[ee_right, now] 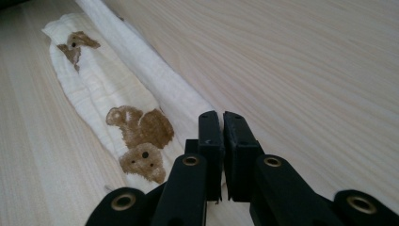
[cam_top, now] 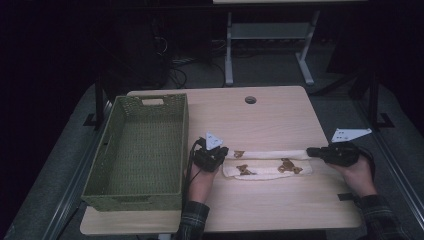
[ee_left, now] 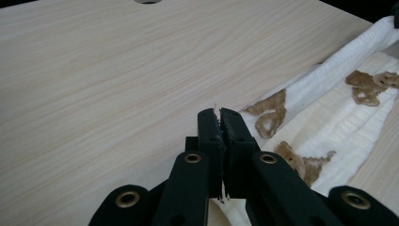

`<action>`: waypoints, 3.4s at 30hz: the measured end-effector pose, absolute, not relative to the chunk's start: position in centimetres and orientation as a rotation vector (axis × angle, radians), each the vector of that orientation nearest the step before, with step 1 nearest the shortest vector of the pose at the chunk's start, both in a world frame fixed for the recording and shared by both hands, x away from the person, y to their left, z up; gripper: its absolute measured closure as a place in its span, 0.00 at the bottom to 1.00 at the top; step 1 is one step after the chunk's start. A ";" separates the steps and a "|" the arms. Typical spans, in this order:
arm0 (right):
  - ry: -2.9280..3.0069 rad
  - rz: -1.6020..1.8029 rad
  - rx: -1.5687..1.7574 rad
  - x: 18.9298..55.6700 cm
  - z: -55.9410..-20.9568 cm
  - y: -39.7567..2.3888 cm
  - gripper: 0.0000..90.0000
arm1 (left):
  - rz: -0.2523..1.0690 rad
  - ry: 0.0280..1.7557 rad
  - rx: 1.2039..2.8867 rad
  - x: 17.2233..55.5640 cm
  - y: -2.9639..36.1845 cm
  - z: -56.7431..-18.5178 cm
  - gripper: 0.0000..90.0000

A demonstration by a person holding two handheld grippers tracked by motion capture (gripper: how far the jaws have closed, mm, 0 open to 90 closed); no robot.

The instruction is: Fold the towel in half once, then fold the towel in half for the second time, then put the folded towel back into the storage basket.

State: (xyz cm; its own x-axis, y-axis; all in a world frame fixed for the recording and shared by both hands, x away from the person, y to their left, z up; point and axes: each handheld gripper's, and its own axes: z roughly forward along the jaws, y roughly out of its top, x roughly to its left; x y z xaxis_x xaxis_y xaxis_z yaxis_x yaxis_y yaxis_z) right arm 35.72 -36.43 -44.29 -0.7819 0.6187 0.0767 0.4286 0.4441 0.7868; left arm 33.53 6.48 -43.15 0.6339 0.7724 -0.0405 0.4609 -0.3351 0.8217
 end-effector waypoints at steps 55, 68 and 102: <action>2.618 1.256 0.898 31.1 -45.5 -35.2 0.99 | 0.289 0.897 2.110 32.8 5.1 -42.8 0.52; 2.634 1.140 0.950 32.2 -46.7 -34.6 1.00 | 0.230 0.832 2.133 34.6 4.5 -43.1 0.39; 2.543 1.209 0.963 41.9 -47.2 -32.1 0.87 | 0.260 0.813 2.178 34.4 4.2 -43.3 0.41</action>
State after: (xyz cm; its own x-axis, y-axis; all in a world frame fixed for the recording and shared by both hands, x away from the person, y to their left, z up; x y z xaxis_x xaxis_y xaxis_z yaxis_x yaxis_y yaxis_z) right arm 41.92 -32.13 -47.19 -0.7782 0.6165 0.1202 0.4825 0.4642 0.7428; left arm 34.39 4.24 -43.26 0.7745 0.6282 -0.0747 0.4687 -0.4905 0.7347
